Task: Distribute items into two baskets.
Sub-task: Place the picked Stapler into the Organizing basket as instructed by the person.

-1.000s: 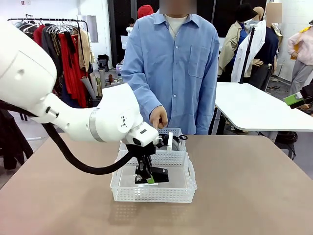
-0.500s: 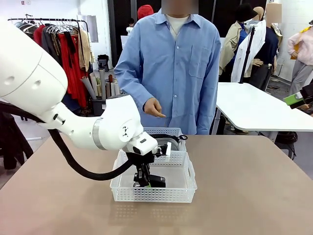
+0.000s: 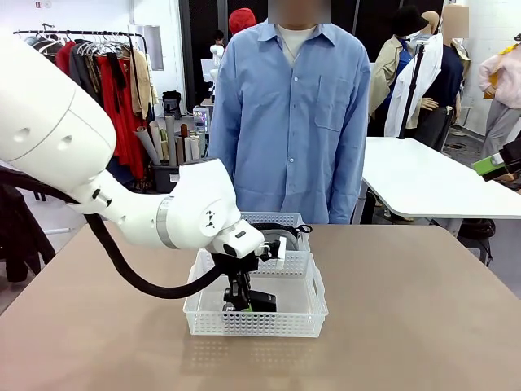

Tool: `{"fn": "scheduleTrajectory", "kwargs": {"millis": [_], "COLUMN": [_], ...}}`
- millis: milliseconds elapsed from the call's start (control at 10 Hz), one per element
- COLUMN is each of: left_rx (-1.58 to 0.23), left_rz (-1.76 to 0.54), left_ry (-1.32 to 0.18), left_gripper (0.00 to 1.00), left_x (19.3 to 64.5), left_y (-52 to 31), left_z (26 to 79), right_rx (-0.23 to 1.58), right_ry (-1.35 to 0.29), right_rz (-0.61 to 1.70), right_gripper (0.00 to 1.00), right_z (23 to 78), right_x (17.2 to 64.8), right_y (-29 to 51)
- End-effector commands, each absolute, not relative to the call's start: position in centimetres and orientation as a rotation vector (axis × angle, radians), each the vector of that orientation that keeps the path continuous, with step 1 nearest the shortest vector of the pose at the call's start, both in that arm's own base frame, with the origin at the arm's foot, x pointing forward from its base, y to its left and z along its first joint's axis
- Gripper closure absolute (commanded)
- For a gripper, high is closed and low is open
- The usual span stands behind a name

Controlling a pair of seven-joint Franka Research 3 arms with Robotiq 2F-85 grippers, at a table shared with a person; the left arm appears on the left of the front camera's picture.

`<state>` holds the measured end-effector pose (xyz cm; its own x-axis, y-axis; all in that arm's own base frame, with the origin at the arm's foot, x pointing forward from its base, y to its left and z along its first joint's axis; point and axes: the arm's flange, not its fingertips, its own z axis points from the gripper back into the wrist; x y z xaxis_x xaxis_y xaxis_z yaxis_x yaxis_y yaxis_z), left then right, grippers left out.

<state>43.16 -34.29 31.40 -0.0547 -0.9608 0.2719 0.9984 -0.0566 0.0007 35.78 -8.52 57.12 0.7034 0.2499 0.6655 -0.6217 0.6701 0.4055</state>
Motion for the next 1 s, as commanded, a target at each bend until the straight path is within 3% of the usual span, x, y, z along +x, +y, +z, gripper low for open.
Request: {"fn": "scheduleTrajectory", "kwargs": {"millis": [0, 300, 400, 900], "left_rx": [-0.205, -0.186, -0.173, -0.133], "left_rz": [-1.599, -1.577, -1.568, -1.548], "left_ry": [-0.19, -0.16, -0.129, -0.048], "left_gripper": [0.65, 0.05, 0.0, 0.0], "left_x": [43.3, 43.4, 43.4, 41.9], "left_y": [-34.8, -35.0, -35.2, -35.2], "left_z": [31.8, 32.9, 33.9, 40.4], "right_rx": [0.667, 0.667, 0.667, 0.667], "right_ry": [-0.613, -0.613, -0.613, -0.613], "right_rz": [0.531, 0.531, 0.531, 0.531], "right_gripper": [0.0, 0.0, 0.0, 0.0], "right_z": [57.2, 57.2, 57.2, 57.2], "right_x": [35.7, 35.7, 35.7, 35.7], "right_y": [-8.5, -8.5, -8.5, -8.5]}}
